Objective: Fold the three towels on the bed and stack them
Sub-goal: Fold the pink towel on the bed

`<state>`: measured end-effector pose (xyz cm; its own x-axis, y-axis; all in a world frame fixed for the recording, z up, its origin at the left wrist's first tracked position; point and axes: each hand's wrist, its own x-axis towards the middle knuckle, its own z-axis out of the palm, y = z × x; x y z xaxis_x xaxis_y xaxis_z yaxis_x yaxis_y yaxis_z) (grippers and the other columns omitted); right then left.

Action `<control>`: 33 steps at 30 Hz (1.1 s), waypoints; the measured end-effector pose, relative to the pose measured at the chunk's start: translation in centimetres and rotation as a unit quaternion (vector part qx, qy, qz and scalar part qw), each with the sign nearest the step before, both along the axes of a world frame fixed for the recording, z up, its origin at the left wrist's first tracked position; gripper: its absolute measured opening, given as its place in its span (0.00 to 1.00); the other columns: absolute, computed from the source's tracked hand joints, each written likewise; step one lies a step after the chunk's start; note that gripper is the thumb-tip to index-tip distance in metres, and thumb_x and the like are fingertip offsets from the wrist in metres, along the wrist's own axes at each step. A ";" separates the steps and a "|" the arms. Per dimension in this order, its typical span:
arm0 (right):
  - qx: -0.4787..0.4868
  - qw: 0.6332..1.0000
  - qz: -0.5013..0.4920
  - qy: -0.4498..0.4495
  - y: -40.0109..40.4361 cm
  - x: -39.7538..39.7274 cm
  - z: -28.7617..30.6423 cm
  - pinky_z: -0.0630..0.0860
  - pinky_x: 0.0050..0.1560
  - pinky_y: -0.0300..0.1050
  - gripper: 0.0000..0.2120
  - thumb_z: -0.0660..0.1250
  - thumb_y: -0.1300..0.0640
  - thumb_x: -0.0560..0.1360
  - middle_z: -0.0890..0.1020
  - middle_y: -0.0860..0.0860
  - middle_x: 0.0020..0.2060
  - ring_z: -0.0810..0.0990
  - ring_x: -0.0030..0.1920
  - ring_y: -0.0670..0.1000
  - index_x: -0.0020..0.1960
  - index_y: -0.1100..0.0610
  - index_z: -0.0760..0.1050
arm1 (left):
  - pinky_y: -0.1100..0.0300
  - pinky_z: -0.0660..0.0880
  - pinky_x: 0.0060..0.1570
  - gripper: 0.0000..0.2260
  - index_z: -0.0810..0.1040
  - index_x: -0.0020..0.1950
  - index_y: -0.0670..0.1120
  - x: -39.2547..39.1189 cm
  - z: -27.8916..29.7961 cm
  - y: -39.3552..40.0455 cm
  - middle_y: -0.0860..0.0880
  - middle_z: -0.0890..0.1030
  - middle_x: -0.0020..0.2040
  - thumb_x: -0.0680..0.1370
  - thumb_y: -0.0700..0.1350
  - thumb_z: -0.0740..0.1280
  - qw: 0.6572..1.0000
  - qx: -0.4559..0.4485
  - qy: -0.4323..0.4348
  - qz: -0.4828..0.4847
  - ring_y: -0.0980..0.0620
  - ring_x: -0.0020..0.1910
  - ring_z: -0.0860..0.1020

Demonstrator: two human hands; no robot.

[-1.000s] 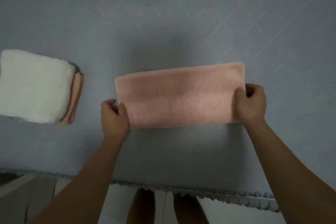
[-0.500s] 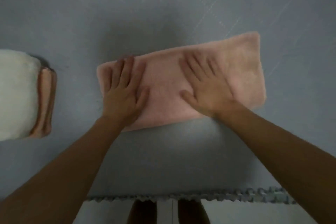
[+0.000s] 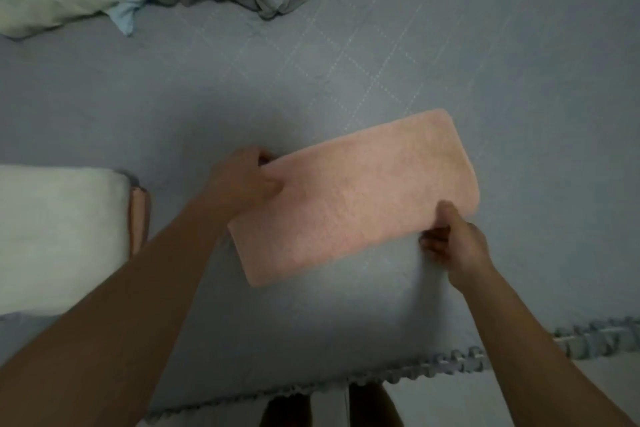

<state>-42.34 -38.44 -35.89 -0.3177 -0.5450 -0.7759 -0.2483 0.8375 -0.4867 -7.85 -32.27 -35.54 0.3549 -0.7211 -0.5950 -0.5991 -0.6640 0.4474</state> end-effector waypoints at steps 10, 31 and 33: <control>-0.156 0.968 0.163 -0.111 -9.6 11.5 1.0 0.76 0.37 0.46 0.04 0.67 0.58 0.75 0.80 0.52 0.34 0.77 0.34 0.51 0.41 0.54 0.79 | 0.56 0.81 0.46 0.13 0.78 0.61 0.49 -9.2 -1.2 15.0 0.55 0.84 0.52 0.78 0.51 0.67 0.940 0.032 0.216 0.261 0.56 0.48 0.82; -0.099 0.883 0.404 -0.218 9.4 2.1 10.6 0.76 0.52 0.38 0.32 0.59 0.78 0.73 0.83 0.45 0.46 0.81 0.47 0.46 0.68 0.49 0.72 | 0.72 0.69 0.58 0.28 0.72 0.60 0.67 -8.7 8.0 17.4 0.54 0.77 0.63 0.73 0.35 0.70 0.963 -0.154 0.181 0.129 0.65 0.58 0.75; -0.147 0.849 0.485 -0.151 8.5 3.3 10.5 0.77 0.52 0.39 0.28 0.67 0.69 0.74 0.81 0.45 0.52 0.80 0.49 0.45 0.70 0.48 0.71 | 0.77 0.68 0.53 0.22 0.77 0.58 0.57 -8.0 7.7 15.5 0.48 0.80 0.59 0.71 0.35 0.72 0.957 -0.189 0.165 0.148 0.66 0.53 0.77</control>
